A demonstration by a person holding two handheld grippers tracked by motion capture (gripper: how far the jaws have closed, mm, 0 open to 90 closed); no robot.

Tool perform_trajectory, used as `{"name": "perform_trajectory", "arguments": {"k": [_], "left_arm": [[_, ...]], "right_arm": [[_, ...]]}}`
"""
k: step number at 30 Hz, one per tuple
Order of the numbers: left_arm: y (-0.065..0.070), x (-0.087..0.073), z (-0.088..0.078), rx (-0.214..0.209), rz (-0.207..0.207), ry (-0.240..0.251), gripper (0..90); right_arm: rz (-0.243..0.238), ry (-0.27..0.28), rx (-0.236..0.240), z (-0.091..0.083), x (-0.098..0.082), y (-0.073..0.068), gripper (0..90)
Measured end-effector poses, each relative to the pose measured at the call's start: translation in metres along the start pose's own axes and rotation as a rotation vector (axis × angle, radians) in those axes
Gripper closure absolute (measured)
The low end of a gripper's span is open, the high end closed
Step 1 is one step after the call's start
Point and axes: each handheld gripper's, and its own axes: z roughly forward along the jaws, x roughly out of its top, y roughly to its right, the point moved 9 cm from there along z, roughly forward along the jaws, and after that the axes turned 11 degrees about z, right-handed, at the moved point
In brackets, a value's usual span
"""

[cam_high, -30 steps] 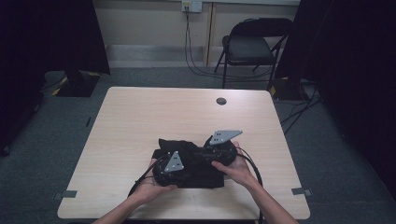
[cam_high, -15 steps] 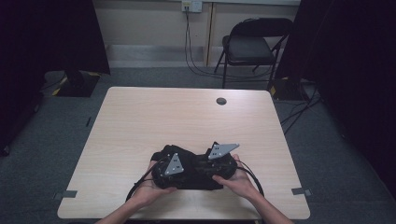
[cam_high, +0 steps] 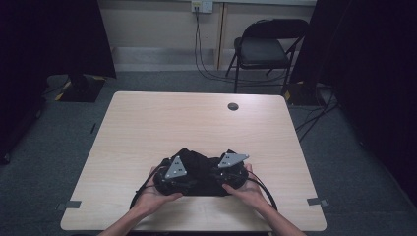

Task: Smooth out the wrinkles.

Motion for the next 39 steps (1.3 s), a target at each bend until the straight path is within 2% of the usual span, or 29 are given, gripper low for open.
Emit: {"name": "perform_trajectory", "arguments": {"k": [2, 3, 5, 7, 10, 12, 15, 18, 19, 21, 22, 24, 25, 26, 27, 29, 30, 33, 35, 36, 38, 39], "left_arm": [[-0.003, 0.007, -0.013, -0.003, -0.027, 0.047, 51.7], [-0.004, 0.014, -0.020, 0.000, -0.046, 0.088, 51.9], [-0.006, 0.024, -0.028, -0.001, -0.053, 0.135, 51.4], [-0.007, 0.035, -0.035, 0.012, -0.053, 0.186, 51.4], [-0.011, 0.044, -0.038, 0.016, -0.062, 0.210, 50.1], [-0.012, 0.051, -0.040, 0.012, -0.079, 0.244, 49.6], [-0.012, 0.052, -0.038, 0.011, -0.072, 0.231, 47.1], [-0.018, 0.042, -0.022, 0.033, -0.079, 0.174, 44.7], [-0.018, 0.033, -0.013, 0.009, -0.082, 0.126, 43.9], [-0.017, 0.018, -0.004, -0.003, -0.069, 0.063, 48.6], [-0.014, 0.011, -0.001, -0.037, -0.050, 0.020, 51.5], [-0.007, 0.000, -0.001, -0.087, -0.023, -0.023, 51.8], [-0.006, -0.003, -0.002, -0.095, -0.040, -0.022, 51.8], [-0.007, -0.005, -0.003, -0.098, -0.055, -0.023, 51.6], [-0.006, -0.006, -0.003, -0.100, -0.049, -0.027, 51.7], [-0.004, -0.006, -0.002, -0.092, -0.026, -0.041, 51.6], [-0.004, -0.006, -0.002, -0.092, -0.026, -0.041, 51.3], [-0.003, -0.005, -0.003, -0.091, -0.036, -0.036, 50.2], [-0.006, 0.002, -0.008, -0.094, -0.057, 0.001, 47.4], [-0.008, 0.006, -0.009, -0.090, -0.067, 0.024, 45.2], [-0.014, 0.017, -0.014, -0.070, -0.079, 0.086, 42.8], [-0.017, 0.022, -0.015, -0.047, -0.075, 0.113, 41.8]], "right_arm": [[0.020, 0.019, 0.023, -0.003, 0.000, -0.002, 73.4], [0.043, 0.031, 0.033, -0.006, 0.001, -0.004, 70.6], [0.047, 0.038, 0.064, -0.012, 0.004, -0.010, 62.7], [0.052, 0.046, 0.090, -0.018, 0.006, -0.017, 59.0], [0.040, 0.037, 0.097, -0.024, 0.001, -0.025, 57.2], [0.040, 0.036, 0.100, -0.028, -0.004, -0.030, 55.6], [0.018, 0.033, 0.102, -0.035, -0.008, -0.037, 54.7], [0.012, 0.029, 0.120, -0.041, -0.012, -0.042, 55.2], [0.013, 0.031, 0.129, -0.043, -0.012, -0.043, 56.5], [0.017, 0.042, 0.151, -0.050, -0.009, -0.044, 59.9], [0.025, 0.049, 0.165, -0.053, -0.006, -0.044, 62.1], [0.048, 0.094, 0.177, -0.065, 0.004, -0.042, 65.4], [0.069, 0.122, 0.170, -0.071, 0.010, -0.038, 66.3], [0.093, 0.141, 0.142, -0.075, 0.016, -0.031, 67.4], [0.110, 0.146, 0.106, -0.076, 0.019, -0.024, 69.2], [0.120, 0.117, 0.026, -0.072, 0.019, -0.011, 68.4], [0.122, 0.080, -0.005, -0.066, 0.012, -0.006, 65.8], [0.146, 0.015, -0.039, -0.058, -0.012, 0.002, 53.5], [0.151, 0.004, -0.054, -0.061, -0.025, 0.003, 42.6], [0.161, 0.009, -0.045, -0.065, -0.029, 0.003, 37.9], [0.180, 0.008, -0.053, -0.070, -0.034, 0.004, 32.6], [0.183, 0.010, -0.058, -0.071, -0.038, 0.004, 29.6]]}}
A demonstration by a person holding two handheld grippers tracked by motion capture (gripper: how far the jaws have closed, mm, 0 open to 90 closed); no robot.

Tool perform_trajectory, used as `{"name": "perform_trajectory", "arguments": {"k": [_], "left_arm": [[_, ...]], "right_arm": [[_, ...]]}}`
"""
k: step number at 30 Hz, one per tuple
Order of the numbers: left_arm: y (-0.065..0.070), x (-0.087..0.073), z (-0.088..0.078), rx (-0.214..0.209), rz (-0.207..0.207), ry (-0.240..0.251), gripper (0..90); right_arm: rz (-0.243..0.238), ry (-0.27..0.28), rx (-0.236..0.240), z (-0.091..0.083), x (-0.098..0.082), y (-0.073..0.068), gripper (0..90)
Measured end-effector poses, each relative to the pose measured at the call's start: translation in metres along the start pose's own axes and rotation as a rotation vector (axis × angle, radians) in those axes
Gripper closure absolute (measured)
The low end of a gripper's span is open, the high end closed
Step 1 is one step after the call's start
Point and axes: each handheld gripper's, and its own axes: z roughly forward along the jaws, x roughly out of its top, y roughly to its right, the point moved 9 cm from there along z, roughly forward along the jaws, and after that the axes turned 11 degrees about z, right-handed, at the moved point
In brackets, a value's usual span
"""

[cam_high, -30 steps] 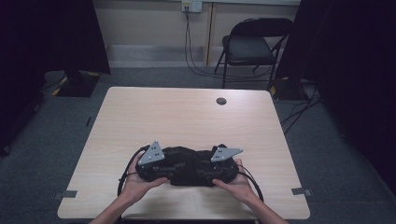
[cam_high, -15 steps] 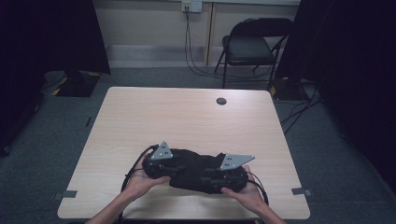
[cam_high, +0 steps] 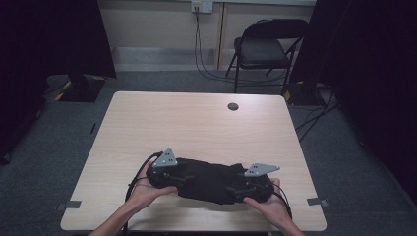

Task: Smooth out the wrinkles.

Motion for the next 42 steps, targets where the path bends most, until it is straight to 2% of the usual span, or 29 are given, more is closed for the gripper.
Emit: {"name": "perform_trajectory", "arguments": {"k": [1, 2, 5, 8, 10, 12, 15, 18, 21, 22, 24, 26, 28, 29, 31, 34, 36, 39, 42], "left_arm": [[0.000, 0.001, 0.001, -0.001, 0.002, 0.006, 39.7], [0.001, -0.001, 0.004, -0.017, 0.009, -0.017, 37.5], [0.007, -0.027, 0.018, -0.045, 0.023, -0.161, 33.4], [0.006, -0.033, 0.019, -0.053, 0.018, -0.176, 32.7], [0.000, -0.037, 0.020, -0.012, 0.012, -0.186, 32.8], [-0.004, -0.042, 0.024, 0.011, 0.013, -0.198, 33.8], [-0.014, -0.045, 0.026, 0.031, -0.012, -0.193, 34.8], [-0.020, -0.049, 0.027, 0.050, -0.015, -0.188, 35.8], [-0.027, -0.052, 0.028, 0.059, -0.037, -0.183, 36.4], [-0.030, -0.052, 0.028, 0.072, -0.036, -0.183, 36.5], [-0.036, -0.053, 0.028, 0.106, -0.050, -0.187, 36.6], [-0.041, -0.053, 0.026, 0.119, -0.079, -0.188, 36.5], [-0.042, -0.052, 0.023, 0.125, -0.084, -0.169, 35.9], [-0.042, -0.051, 0.021, 0.122, -0.101, -0.154, 35.3], [-0.043, -0.047, 0.018, 0.124, -0.095, -0.140, 34.0], [-0.044, -0.039, 0.011, 0.117, -0.129, -0.098, 30.7], [-0.046, -0.036, 0.004, 0.127, -0.132, -0.080, 28.6], [-0.050, -0.033, -0.010, 0.146, -0.143, -0.064, 26.9], [-0.058, -0.040, -0.026, 0.166, -0.159, -0.073, 26.5]], "right_arm": [[0.011, -0.009, -0.001, 0.002, -0.006, 0.001, 26.6], [0.016, -0.024, -0.007, 0.003, -0.010, 0.001, 24.2], [-0.001, -0.070, -0.032, 0.012, -0.018, 0.000, 21.7], [-0.020, -0.079, -0.042, 0.020, -0.019, 0.001, 20.1], [-0.014, -0.074, -0.044, 0.026, -0.016, 0.005, 19.4], [-0.017, -0.067, -0.058, 0.033, -0.011, 0.011, 19.5], [-0.014, -0.053, -0.058, 0.043, -0.004, 0.018, 19.6], [-0.010, -0.042, -0.050, 0.051, 0.002, 0.023, 20.0], [-0.027, -0.033, -0.050, 0.058, 0.006, 0.025, 20.5], [-0.030, -0.032, -0.039, 0.060, 0.009, 0.028, 21.0], [-0.036, -0.024, -0.053, 0.066, 0.016, 0.032, 21.7], [-0.037, -0.022, -0.062, 0.072, 0.022, 0.035, 21.7], [-0.030, -0.019, -0.051, 0.074, 0.026, 0.035, 21.7], [-0.022, -0.022, -0.043, 0.073, 0.027, 0.035, 21.7], [-0.017, -0.012, -0.032, 0.067, 0.029, 0.034, 21.1], [0.012, 0.018, -0.019, 0.055, 0.034, 0.035, 20.8], [0.033, 0.042, -0.011, 0.046, 0.039, 0.034, 20.7], [0.035, 0.072, -0.009, 0.034, 0.045, 0.032, 20.8], [0.052, 0.113, -0.011, 0.019, 0.052, 0.032, 20.7]]}}
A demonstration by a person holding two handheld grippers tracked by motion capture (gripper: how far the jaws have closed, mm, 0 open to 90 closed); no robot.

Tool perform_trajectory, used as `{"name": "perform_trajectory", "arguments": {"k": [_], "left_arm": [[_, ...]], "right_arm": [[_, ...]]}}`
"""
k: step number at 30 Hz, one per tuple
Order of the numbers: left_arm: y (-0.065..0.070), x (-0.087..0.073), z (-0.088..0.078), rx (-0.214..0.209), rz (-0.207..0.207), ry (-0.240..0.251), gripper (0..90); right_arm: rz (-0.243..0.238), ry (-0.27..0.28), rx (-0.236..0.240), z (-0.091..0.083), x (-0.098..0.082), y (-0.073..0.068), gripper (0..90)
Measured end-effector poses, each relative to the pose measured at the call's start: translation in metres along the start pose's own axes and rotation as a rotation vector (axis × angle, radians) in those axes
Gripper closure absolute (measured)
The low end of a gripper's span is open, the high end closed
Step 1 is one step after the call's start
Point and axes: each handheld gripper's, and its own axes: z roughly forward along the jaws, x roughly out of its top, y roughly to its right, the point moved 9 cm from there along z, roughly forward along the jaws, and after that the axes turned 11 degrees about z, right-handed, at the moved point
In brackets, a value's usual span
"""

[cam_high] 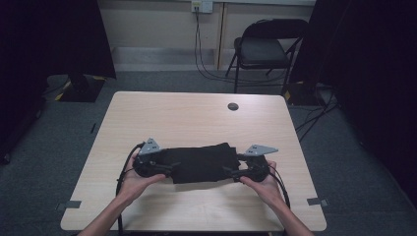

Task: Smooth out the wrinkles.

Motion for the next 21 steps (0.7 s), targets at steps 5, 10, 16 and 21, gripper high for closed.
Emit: {"name": "perform_trajectory", "arguments": {"k": [5, 10, 16, 21], "left_arm": [[-0.027, -0.027, -0.024, 0.070, -0.033, -0.057, 25.4], [-0.052, -0.066, -0.045, 0.125, -0.102, -0.132, 23.1], [-0.071, -0.095, -0.049, 0.173, -0.179, -0.206, 21.2], [-0.068, -0.111, -0.040, 0.174, -0.147, -0.311, 21.1]], "right_arm": [[0.047, 0.055, -0.035, -0.026, 0.008, 0.014, 20.5], [0.110, 0.069, -0.123, -0.049, 0.001, 0.042, 18.5], [0.172, 0.040, -0.261, -0.069, -0.024, 0.089, 16.1], [0.223, -0.007, -0.335, -0.074, -0.052, 0.117, 16.0]]}}
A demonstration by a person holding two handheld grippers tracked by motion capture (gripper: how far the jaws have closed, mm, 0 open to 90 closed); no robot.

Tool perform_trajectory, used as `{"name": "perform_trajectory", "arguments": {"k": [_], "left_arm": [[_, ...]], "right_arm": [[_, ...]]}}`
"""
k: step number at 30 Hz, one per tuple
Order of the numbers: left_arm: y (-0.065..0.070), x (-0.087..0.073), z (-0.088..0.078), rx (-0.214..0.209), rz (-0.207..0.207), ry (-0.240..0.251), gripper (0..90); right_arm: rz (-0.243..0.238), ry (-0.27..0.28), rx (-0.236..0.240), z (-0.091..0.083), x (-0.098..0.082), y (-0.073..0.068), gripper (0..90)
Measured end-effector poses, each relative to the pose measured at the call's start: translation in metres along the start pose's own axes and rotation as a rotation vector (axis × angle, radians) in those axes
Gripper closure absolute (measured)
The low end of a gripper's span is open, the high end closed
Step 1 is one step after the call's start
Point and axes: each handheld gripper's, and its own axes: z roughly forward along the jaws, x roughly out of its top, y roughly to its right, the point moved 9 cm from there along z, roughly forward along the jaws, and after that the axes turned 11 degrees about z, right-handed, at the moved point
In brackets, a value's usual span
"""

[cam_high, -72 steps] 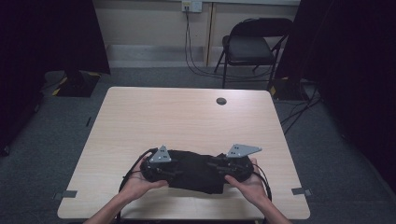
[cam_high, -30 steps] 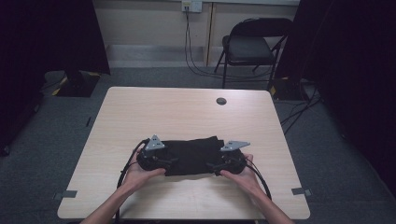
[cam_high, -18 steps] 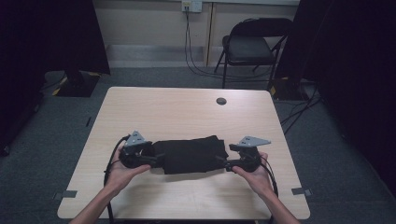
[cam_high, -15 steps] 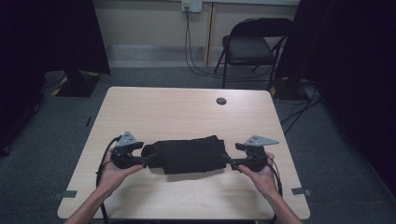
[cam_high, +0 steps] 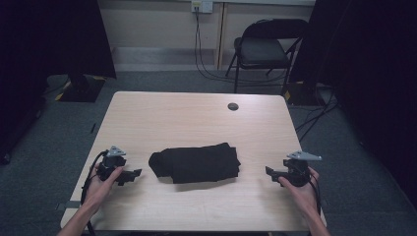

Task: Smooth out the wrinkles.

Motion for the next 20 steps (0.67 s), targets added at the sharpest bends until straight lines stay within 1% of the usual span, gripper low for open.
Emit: {"name": "perform_trajectory", "arguments": {"k": [1, 2, 4, 6, 7, 9, 10, 11, 12, 13, 16, 20], "left_arm": [[-0.001, -0.002, 0.001, 0.014, -0.011, -0.011, 21.1], [-0.003, -0.003, 0.003, 0.030, -0.020, -0.009, 21.1], [-0.004, -0.004, 0.004, 0.047, -0.013, 0.013, 20.9], [-0.005, -0.005, 0.005, 0.058, -0.019, 0.031, 17.5], [-0.005, -0.005, 0.006, 0.064, -0.024, 0.048, 15.3], [-0.004, -0.005, 0.008, 0.061, -0.016, 0.072, 12.9], [-0.004, -0.004, 0.010, 0.064, -0.015, 0.092, 10.8], [-0.003, -0.004, 0.012, 0.061, -0.005, 0.106, 8.2], [-0.003, -0.004, 0.012, 0.057, 0.000, 0.110, 4.6], [-0.002, -0.004, 0.013, 0.057, 0.002, 0.106, 3.3], [-0.002, -0.004, 0.013, 0.057, 0.001, 0.105, 2.6], [-0.003, -0.004, 0.013, 0.059, 0.000, 0.105, 2.4]], "right_arm": [[0.014, -0.011, -0.005, 0.001, -0.004, 0.003, 15.9], [0.015, -0.022, -0.016, 0.002, -0.007, 0.006, 16.0], [-0.003, -0.046, -0.037, 0.005, -0.014, 0.008, 16.4], [-0.021, -0.060, -0.050, 0.007, -0.018, 0.009, 16.4], [-0.019, -0.063, -0.055, 0.008, -0.019, 0.009, 16.4], [-0.022, -0.078, -0.071, 0.012, -0.022, 0.010, 15.3], [-0.047, -0.069, -0.086, 0.013, -0.023, 0.011, 15.4], [-0.057, -0.066, -0.102, 0.014, -0.023, 0.010, 15.1], [-0.059, -0.060, -0.104, 0.015, -0.023, 0.009, 13.7], [-0.066, -0.054, -0.109, 0.016, -0.023, 0.009, 13.3], [-0.065, -0.020, -0.101, 0.018, -0.024, 0.007, 12.8], [-0.058, -0.017, -0.108, 0.017, -0.024, 0.007, 12.8]]}}
